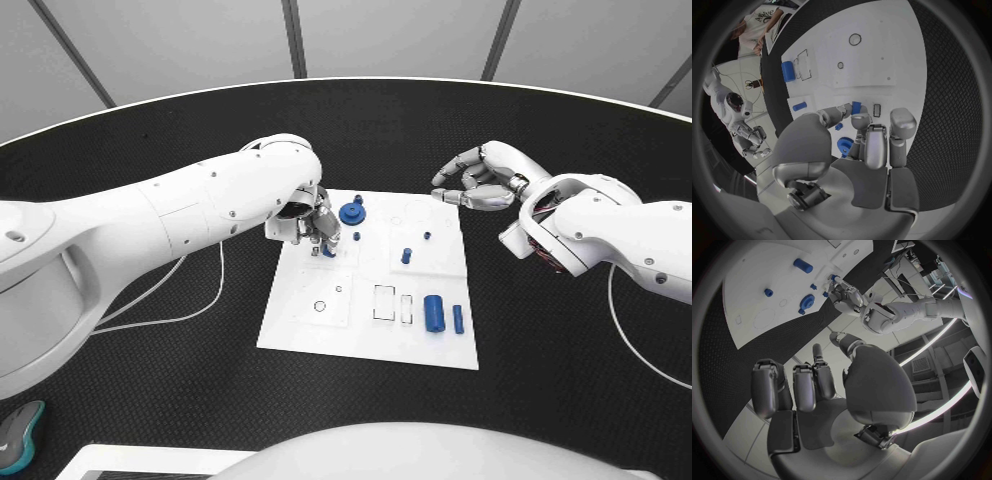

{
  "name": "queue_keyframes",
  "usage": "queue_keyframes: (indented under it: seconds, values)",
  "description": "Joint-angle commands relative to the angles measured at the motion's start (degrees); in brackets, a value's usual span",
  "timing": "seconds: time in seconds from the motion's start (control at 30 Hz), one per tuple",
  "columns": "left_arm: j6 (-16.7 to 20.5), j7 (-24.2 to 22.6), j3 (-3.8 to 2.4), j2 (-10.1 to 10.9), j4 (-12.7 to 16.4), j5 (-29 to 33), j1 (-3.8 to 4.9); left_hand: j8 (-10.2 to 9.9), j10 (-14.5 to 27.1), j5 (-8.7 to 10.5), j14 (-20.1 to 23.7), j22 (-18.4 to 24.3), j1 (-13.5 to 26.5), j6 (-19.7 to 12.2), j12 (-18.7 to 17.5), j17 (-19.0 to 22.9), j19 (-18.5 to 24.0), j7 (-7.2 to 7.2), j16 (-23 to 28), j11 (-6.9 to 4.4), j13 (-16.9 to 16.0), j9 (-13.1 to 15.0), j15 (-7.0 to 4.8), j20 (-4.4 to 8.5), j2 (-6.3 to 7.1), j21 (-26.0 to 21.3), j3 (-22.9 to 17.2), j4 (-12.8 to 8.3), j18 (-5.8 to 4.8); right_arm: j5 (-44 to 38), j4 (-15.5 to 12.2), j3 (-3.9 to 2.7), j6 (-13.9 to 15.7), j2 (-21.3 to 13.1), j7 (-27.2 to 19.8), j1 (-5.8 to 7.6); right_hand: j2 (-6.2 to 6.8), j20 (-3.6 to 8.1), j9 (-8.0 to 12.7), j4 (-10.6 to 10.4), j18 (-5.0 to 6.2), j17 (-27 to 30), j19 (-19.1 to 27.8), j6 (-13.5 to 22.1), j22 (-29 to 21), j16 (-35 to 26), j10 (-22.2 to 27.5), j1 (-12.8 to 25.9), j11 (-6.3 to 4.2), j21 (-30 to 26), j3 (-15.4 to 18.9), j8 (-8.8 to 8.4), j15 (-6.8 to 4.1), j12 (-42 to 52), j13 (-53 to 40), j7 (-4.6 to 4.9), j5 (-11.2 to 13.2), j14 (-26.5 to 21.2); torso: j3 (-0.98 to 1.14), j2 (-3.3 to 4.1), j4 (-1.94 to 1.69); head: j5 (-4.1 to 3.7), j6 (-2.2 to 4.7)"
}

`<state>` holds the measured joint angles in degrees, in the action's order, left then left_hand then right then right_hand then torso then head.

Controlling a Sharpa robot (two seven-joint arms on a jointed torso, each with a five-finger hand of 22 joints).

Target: Assemble the parts on the task board

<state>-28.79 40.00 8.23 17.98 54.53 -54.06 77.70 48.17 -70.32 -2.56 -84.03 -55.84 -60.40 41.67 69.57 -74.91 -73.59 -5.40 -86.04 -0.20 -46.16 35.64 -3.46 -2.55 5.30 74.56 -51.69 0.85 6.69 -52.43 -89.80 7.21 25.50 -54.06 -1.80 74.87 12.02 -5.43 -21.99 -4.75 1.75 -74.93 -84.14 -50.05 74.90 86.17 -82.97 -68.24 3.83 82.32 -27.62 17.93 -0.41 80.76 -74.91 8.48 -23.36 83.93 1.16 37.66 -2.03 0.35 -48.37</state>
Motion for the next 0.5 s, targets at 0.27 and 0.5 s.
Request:
queue_keyframes:
  seconds: [0.27,0.5]
  values:
    - [-0.6,1.0,0.0,-0.2,-0.1,-0.1,-0.08,3.8,-0.2,-0.39,-4.0,-0.1,-0.2,1.1,-0.2,-8.4,-0.4,1.52,-0.2,-0.22,0.1,2.8,-0.37,0.16,-0.92,0.2,-1.1,-1.3,-0.06,0.0,0.0,0.0,-0.1,0.0,0.0,0.0,0.01,0.38,0.0,0.1,0.55,-7.8,-1.7,0.3,7.3,-0.2,-0.1,0.1,-0.31,-0.3,-0.3,0.37,-0.41,0.1,-7.0,0.03,-0.1,4.3,-0.02,-0.02,0.0,-0.11,-0.13]
    - [-0.5,1.0,0.01,-0.4,-0.3,-0.1,-0.21,3.8,-0.2,-0.39,-4.0,-0.1,-0.2,1.1,-0.1,-8.4,-0.4,1.53,-0.2,-0.23,0.0,2.8,-0.38,0.17,-0.92,0.3,-1.1,-1.4,-0.07,0.0,0.0,0.0,-0.1,0.0,0.0,0.0,0.01,0.38,0.0,0.1,0.55,-7.8,-1.7,0.3,7.3,-0.2,-0.1,0.1,-0.31,-0.3,-0.3,0.37,-0.41,0.1,-7.0,0.03,-0.1,4.3,-0.03,0.04,-0.04,-0.18,-0.18]
